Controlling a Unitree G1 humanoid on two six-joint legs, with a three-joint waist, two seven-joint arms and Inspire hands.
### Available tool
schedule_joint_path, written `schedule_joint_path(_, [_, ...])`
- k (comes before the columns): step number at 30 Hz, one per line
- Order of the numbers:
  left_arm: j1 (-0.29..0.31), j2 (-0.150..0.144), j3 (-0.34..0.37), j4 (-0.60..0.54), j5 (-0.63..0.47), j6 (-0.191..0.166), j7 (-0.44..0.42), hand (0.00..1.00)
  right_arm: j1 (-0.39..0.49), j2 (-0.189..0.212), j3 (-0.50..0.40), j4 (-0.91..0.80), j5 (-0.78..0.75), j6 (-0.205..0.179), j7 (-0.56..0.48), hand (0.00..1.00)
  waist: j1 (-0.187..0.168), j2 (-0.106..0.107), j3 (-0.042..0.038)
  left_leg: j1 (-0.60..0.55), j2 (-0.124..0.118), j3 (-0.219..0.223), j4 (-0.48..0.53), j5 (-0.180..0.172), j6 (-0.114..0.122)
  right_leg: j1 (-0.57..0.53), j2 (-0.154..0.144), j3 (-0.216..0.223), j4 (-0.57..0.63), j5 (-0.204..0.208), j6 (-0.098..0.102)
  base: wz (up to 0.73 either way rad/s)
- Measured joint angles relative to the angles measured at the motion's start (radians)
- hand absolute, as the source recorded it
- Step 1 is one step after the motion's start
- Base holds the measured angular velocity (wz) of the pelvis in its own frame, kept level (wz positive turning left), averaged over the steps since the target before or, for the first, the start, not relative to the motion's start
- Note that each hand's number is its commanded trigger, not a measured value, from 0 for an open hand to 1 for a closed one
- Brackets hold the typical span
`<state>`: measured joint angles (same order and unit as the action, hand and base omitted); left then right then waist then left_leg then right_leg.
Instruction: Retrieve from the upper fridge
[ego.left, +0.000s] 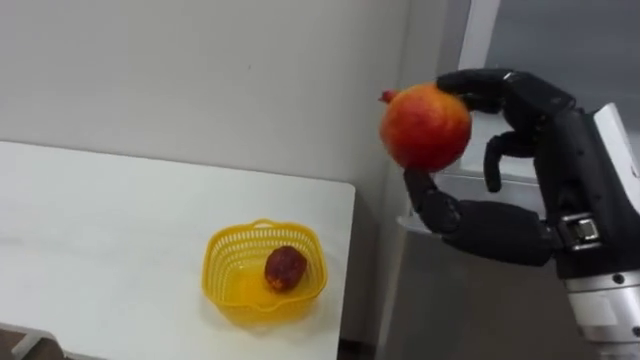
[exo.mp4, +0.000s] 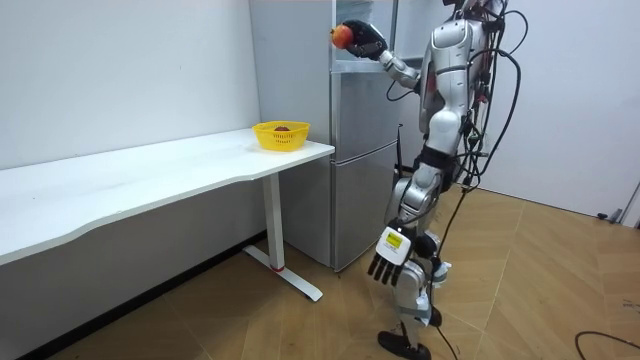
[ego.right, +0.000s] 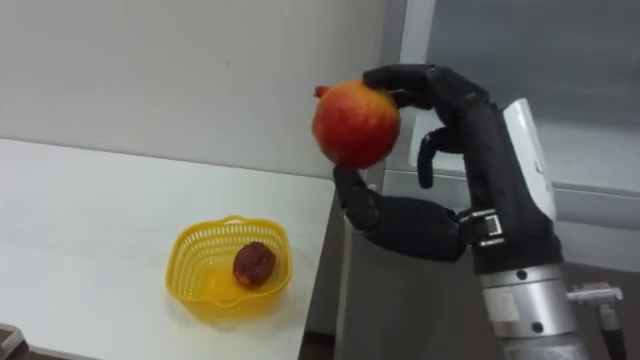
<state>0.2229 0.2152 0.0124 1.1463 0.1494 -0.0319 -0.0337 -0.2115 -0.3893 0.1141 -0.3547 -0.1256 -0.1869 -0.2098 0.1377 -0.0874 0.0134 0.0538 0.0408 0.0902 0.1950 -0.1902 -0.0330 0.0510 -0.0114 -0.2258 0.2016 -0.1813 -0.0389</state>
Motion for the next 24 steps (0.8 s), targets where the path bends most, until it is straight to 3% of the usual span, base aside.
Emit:
schedule_joint_path(5, [-0.021,0.0,-0.012,0.022,0.0,0.0,-0.002,0.0,-0.046,0.009,0.076,-0.022,-0.093,-0.006,0.029,1.0,0.027,-0.009,-0.0055,-0.006,0.0,-0.014,0.001,0.0,0.0,-0.001,0.001,-0.014,-0.005,0.0,0.0,0.1])
schedule_joint_path(8, [-0.03,0.004,-0.019,0.022,-0.001,0.001,-0.019,0.0,-0.048,0.034,0.117,-0.024,-0.146,-0.007,0.06,1.0,0.044,-0.015,-0.0084,-0.009,-0.001,-0.026,0.002,0.0,0.0,0.0,0.0,-0.023,-0.005,0.0,0.0,0.09])
schedule_joint_path(13, [-0.031,0.018,-0.029,0.023,-0.001,0.003,-0.039,0.0,-0.056,0.04,0.157,-0.011,-0.166,-0.006,0.09,1.0,0.068,-0.032,-0.0033,-0.027,-0.004,-0.049,0.007,0.0,0.0,0.002,-0.001,-0.037,-0.015,0.0,0.0,0.12])
schedule_joint_path(15, [-0.029,0.022,-0.043,0.021,-0.001,0.008,-0.053,0.0,-0.093,0.04,0.183,0.043,-0.163,-0.006,0.095,1.0,0.072,-0.04,0.0017,-0.027,-0.003,-0.051,0.01,0.0,0.0,0.005,0.0,-0.04,-0.016,0.0,0.0,0.06])
schedule_joint_path(22, [-0.046,0.026,-0.057,0.016,0.003,0.011,-0.07,0.0,-0.139,0.053,0.194,0.268,-0.159,-0.004,0.095,1.0,0.117,-0.047,0.0053,-0.035,-0.006,-0.069,0.009,0.0,0.0,0.0,-0.002,-0.067,-0.015,0.0,-0.001,0.08])
schedule_joint_path(24, [-0.051,0.029,-0.064,0.021,0.013,0.012,-0.072,0.0,-0.155,0.052,0.203,0.335,-0.163,-0.004,0.091,1.0,0.121,-0.055,0.0095,-0.045,-0.008,-0.08,0.011,0.0,0.0,-0.002,-0.003,-0.077,-0.016,0.0,-0.001,0.13])
